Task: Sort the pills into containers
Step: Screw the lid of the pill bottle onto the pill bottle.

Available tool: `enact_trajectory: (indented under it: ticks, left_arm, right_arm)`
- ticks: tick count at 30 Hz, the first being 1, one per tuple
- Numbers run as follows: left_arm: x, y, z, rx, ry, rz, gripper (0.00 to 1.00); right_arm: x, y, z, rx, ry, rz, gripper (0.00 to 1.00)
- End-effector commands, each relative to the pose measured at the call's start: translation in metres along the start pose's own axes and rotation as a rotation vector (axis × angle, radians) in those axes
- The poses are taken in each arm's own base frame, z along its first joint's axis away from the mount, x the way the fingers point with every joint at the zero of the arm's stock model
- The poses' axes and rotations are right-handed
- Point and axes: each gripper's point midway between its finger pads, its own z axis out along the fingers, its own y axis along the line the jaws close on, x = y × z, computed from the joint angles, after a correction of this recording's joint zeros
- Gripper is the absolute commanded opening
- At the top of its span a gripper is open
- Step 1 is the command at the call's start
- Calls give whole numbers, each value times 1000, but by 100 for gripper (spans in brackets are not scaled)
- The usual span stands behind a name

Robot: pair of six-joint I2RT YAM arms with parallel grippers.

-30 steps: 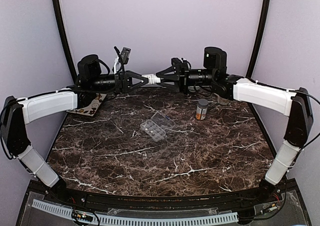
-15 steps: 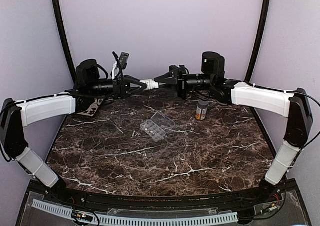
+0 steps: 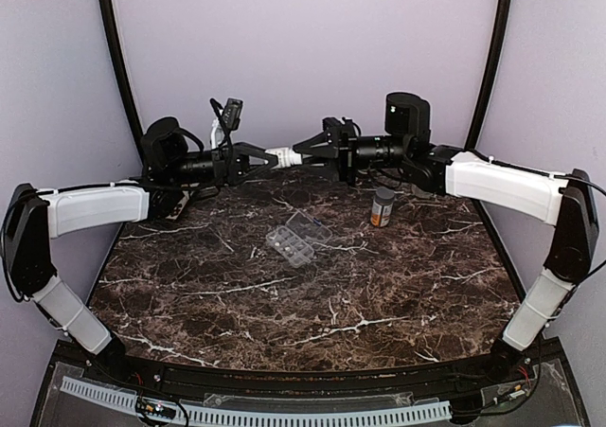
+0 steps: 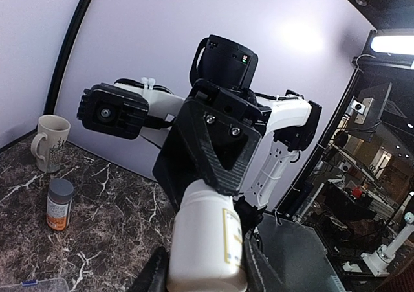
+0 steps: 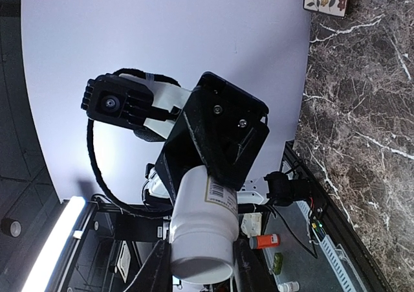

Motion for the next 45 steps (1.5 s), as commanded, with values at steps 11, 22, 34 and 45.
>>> enact_trajectory:
  ticks: [11, 22, 34, 45]
  left_arm:
    - [29, -29, 19, 142, 82, -50, 0]
    - [31, -27, 18, 142, 69, -76, 0]
    - [33, -26, 15, 151, 84, -158, 0]
    - [17, -28, 15, 176, 26, -247, 0]
  right_arm:
    - [1, 25, 10, 8, -40, -169, 45]
    - [-5, 18, -1, 82, -84, -218, 50]
    - [-48, 7, -38, 197, -227, -420, 51]
    - [-89, -2, -130, 851, -596, -1105, 83]
